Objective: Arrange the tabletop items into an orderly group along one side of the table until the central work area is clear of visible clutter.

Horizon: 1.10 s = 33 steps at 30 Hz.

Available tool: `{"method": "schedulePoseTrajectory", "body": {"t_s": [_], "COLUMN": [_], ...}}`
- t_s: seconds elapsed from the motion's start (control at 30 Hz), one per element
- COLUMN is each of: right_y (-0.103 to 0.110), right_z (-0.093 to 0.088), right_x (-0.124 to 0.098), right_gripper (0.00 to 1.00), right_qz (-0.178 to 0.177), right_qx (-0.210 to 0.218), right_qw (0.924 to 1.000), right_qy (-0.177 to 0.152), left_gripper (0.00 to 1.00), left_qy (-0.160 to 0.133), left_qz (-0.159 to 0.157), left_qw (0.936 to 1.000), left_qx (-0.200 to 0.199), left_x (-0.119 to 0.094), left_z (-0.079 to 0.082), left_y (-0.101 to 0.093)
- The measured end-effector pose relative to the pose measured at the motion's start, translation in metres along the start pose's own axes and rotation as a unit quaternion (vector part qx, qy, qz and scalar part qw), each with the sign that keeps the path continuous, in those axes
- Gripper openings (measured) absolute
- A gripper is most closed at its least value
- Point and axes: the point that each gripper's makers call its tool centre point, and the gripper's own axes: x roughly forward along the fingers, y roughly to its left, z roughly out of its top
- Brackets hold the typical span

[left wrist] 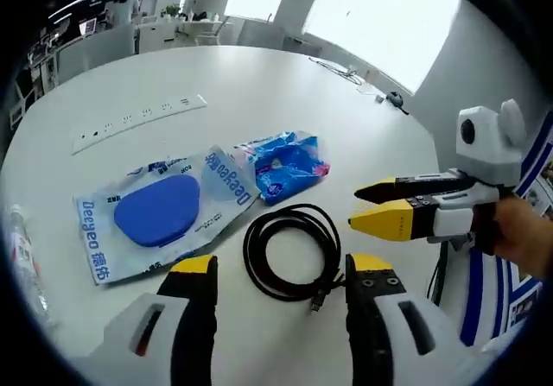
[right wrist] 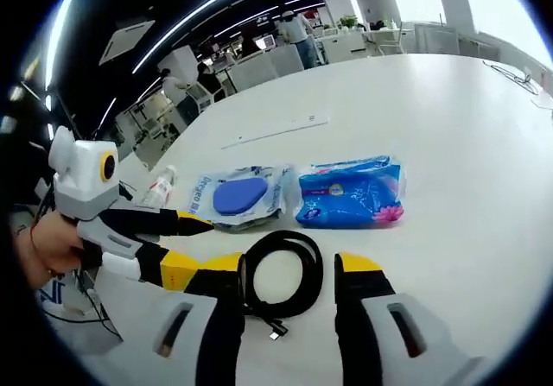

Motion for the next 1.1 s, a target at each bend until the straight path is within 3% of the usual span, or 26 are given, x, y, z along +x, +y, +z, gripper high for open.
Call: {"method": "schedulePoseTrajectory", "body": {"t_s": [0.53,1.1], "right_y": [0.037,0.094], "right_z": [0.009,0.014], "right_x": [-0.022,-0.027], "right_gripper": [0.44,0.44], "right_qz": [0.037,0.084], "right_qx": [-0.024,-0.061], "right_qw": [0.999,0.9945], "right_qy": [-0.011,-0.013], "left_gripper": [0.75,0.77], "left_qy": [-0.036,-0.079], "left_qz": [-0.001,0.018], "left_qw": [0.9993,0.9965], "left_qx": [-0.004,-0.022], "left_x": [-0.051,-0.124], "left_z": [0.0,-0.008], "left_y": [-0.005,0.003]}}
